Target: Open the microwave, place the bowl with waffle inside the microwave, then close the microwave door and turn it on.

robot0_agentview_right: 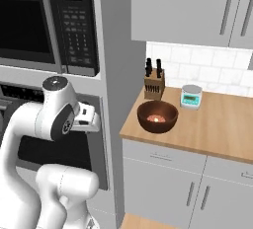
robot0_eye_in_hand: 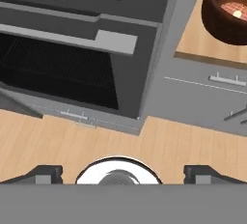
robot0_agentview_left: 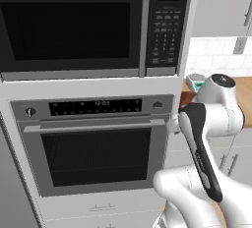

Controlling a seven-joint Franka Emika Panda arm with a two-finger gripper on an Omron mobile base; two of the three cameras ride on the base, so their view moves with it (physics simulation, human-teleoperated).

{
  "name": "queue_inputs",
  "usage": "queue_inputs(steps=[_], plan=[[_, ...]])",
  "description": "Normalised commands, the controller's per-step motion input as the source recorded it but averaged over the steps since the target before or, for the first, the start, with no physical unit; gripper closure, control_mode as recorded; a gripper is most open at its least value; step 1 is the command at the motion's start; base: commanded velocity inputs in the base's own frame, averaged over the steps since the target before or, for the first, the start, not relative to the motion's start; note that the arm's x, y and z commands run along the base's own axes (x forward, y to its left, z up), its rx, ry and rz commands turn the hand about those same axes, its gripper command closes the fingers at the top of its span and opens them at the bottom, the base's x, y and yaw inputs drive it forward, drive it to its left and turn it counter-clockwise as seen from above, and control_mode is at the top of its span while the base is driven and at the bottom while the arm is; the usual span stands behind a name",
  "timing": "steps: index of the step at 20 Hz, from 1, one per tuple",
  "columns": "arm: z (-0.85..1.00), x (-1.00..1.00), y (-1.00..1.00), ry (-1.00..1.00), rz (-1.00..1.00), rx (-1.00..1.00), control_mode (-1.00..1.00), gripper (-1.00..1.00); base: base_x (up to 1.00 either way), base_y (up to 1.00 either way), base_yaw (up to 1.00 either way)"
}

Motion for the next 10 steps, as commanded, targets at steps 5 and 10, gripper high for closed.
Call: queue_inputs(steps=[5,10], plan=[[0.38,-0.06,0.1,-0.34,0.0,0.0,-1.0,-1.0,0.0,0.0,0.0],[0.6,0.0,0.37,-0.2,-0.01,0.0,-1.0,-1.0,0.0,0.0,0.0]])
